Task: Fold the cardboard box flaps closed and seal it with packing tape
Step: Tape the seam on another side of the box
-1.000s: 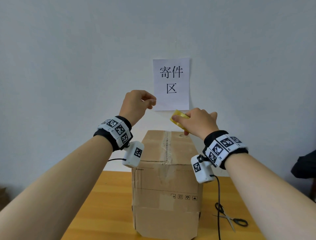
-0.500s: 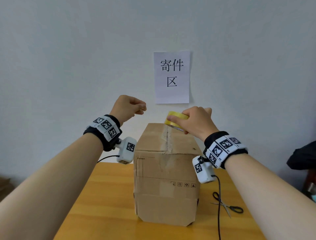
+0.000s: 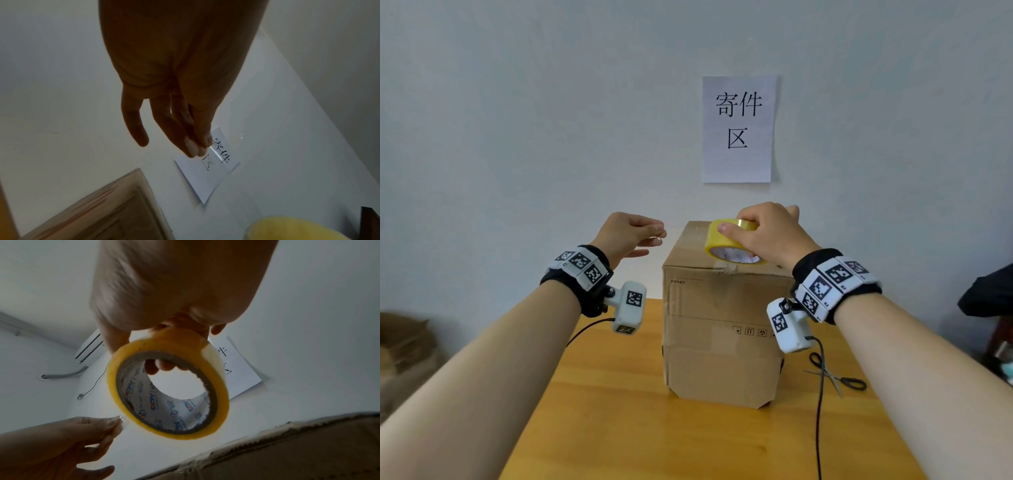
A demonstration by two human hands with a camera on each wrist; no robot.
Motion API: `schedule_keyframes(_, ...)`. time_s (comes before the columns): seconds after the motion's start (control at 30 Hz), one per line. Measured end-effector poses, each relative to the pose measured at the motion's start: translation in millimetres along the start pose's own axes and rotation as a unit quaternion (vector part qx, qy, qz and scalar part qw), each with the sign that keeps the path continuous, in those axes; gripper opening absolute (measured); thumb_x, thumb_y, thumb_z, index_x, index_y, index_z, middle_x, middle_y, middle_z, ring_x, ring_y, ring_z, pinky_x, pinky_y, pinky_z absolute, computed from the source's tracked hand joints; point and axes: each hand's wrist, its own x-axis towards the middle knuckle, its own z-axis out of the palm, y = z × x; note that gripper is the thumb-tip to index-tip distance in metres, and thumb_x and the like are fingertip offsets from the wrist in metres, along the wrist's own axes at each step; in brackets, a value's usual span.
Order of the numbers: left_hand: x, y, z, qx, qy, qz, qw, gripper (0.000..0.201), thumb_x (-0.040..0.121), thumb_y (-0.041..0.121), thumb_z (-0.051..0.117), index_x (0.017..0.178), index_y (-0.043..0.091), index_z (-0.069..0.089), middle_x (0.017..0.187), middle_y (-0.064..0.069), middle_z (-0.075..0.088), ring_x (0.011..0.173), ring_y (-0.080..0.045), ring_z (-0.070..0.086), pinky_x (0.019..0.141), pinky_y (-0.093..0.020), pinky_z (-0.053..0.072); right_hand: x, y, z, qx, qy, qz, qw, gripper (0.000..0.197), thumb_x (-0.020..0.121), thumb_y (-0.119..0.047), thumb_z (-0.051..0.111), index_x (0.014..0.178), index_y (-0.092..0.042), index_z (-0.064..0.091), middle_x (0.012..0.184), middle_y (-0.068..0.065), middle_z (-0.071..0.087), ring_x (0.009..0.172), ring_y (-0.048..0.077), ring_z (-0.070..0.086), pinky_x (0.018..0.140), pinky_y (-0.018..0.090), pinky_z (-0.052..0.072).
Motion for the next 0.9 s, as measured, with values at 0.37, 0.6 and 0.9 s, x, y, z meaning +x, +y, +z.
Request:
schedule_keyframes(0.37, -20.1, -43.5, 5.3, -0.056, 0.008, -0.015, 0.998, 0.018, 0.096, 0.020, 0.065, 0.108, 0.008, 0.071, 0.092, -0.002, 0.075, 0.086, -0.013, 0.070, 0.085, -0.036, 0.059, -10.8, -35.7, 10.7, -0.102, -0.037, 0.000, 0.994, 0.050, 0.090, -0.060, 0.050, 0.058, -0.022, 0.051, 0.059, -0.004, 0.050, 0.072, 0.016, 0.046, 0.081, 0.039, 0.024)
schedule_keyframes(0.6, -22.4, -51.3, 6.3, -0.058, 0.001, -0.013, 0.998, 0.016, 0.095, 0.021, 0.066, 0.106, 0.011, 0.072, 0.095, -0.003, 0.076, 0.092, -0.015, 0.072, 0.084, -0.035, 0.059, -11.9, -42.5, 14.0, -0.127, -0.049, 0.005, 0.991, 0.050, 0.089, -0.057, 0.051, 0.055, -0.025, 0.036, 0.054, -0.009, 0.039, 0.062, 0.008, 0.039, 0.087, 0.043, 0.027)
schedule_keyframes(0.9, -19.6, -56.3, 2.2, -0.090, 0.012, -0.020, 0.996, 0.016, 0.096, 0.019, 0.065, 0.107, 0.009, 0.071, 0.097, -0.005, 0.075, 0.085, -0.012, 0.071, 0.083, -0.032, 0.058, -12.6, -32.5, 10.6, -0.236, -0.049, 0.033, 0.970, 0.036, 0.085, -0.056, 0.047, 0.068, -0.024, 0.054, 0.073, -0.004, 0.060, 0.077, 0.020, 0.056, 0.082, 0.041, 0.023)
